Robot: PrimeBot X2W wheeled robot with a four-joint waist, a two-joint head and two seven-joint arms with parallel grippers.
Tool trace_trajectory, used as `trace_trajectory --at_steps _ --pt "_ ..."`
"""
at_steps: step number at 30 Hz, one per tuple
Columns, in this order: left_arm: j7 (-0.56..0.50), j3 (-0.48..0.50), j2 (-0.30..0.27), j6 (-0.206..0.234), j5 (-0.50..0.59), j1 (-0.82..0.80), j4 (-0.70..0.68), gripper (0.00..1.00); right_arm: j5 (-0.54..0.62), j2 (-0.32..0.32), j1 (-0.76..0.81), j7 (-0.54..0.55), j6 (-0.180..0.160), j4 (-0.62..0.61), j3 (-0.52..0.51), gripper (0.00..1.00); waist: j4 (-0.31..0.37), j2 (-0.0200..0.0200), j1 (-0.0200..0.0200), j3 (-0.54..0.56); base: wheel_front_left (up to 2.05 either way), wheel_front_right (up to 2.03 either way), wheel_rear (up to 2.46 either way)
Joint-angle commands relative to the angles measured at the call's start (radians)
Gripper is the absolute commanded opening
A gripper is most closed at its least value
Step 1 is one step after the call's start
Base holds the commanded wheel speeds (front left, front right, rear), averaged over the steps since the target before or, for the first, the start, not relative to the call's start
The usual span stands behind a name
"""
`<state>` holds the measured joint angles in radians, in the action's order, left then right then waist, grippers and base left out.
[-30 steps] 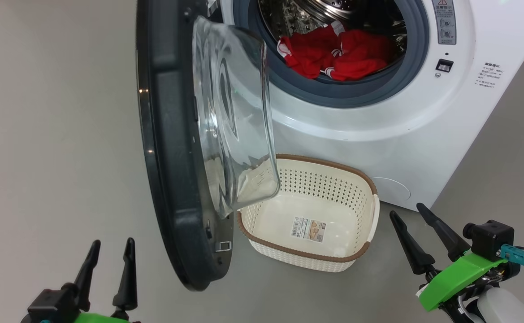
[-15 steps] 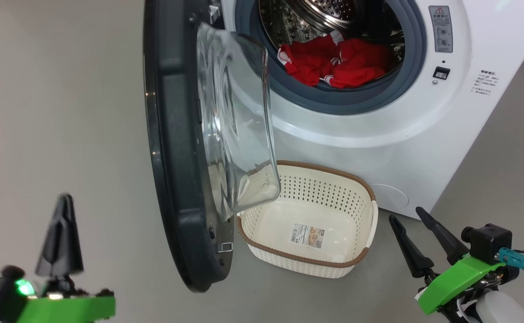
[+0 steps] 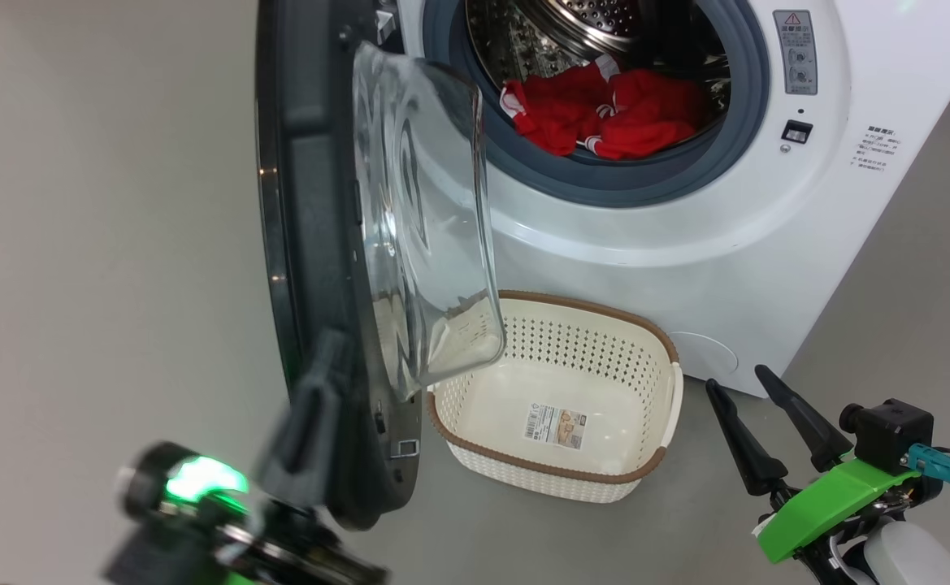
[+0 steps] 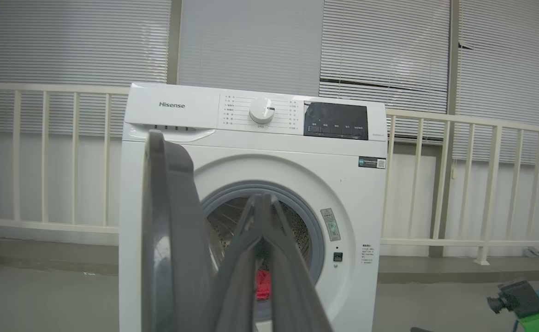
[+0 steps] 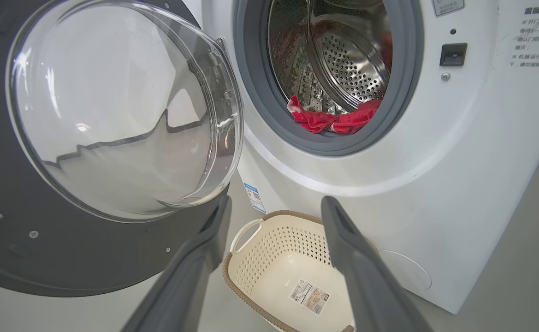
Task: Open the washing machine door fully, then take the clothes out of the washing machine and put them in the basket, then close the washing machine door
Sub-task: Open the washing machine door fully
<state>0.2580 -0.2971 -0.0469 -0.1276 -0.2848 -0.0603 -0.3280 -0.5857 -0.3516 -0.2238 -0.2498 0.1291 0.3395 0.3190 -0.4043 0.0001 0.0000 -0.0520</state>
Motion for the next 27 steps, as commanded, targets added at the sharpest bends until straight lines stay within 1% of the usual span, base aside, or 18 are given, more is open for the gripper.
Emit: trace_trajectory --at_steps 1,4,8,13,17,21,27 --pt "0.004 0.002 -0.010 -0.003 0.000 -0.003 -0.012 0.00 0.018 -0.008 0.000 -0.012 0.002 -0.027 0.014 1.00 0.001 -0.0001 0.0000 -0.003 0.00 0.00 0.00" --pt "0.004 -0.087 -0.012 -0.003 -0.024 0.010 0.046 0.00 0.016 -0.008 -0.004 -0.012 0.002 -0.030 0.016 1.00 0.005 -0.0001 0.0000 -0.007 0.00 0.00 0.00" --pt "0.004 -0.147 -0.013 -0.003 -0.086 0.019 0.152 0.00 0.017 -0.008 -0.011 -0.012 0.002 -0.034 0.019 1.00 0.011 -0.0001 0.0000 -0.013 0.00 0.00 0.00" --pt "0.004 -0.136 -0.017 -0.003 -0.135 0.006 0.287 0.00 0.019 -0.007 -0.020 -0.012 0.002 -0.037 0.022 1.00 0.016 -0.0001 0.0000 -0.018 0.00 0.00 0.00" --pt "0.004 -0.115 -0.022 -0.003 -0.151 -0.016 0.355 0.00 0.022 -0.007 -0.024 -0.012 0.002 -0.041 0.022 1.00 0.016 -0.0001 0.0000 -0.025 0.00 0.00 0.00" --pt "0.004 -0.081 -0.022 -0.003 -0.151 -0.028 0.395 0.00 0.024 -0.006 -0.026 -0.012 0.002 -0.046 0.020 1.00 0.016 -0.0001 0.0000 -0.029 0.00 0.00 0.00" --pt "0.004 -0.012 -0.023 -0.003 -0.138 -0.029 0.415 0.00 0.026 -0.006 -0.026 -0.012 0.002 -0.052 0.019 1.00 0.016 -0.0001 0.0000 -0.032 0.00 0.00 0.00"
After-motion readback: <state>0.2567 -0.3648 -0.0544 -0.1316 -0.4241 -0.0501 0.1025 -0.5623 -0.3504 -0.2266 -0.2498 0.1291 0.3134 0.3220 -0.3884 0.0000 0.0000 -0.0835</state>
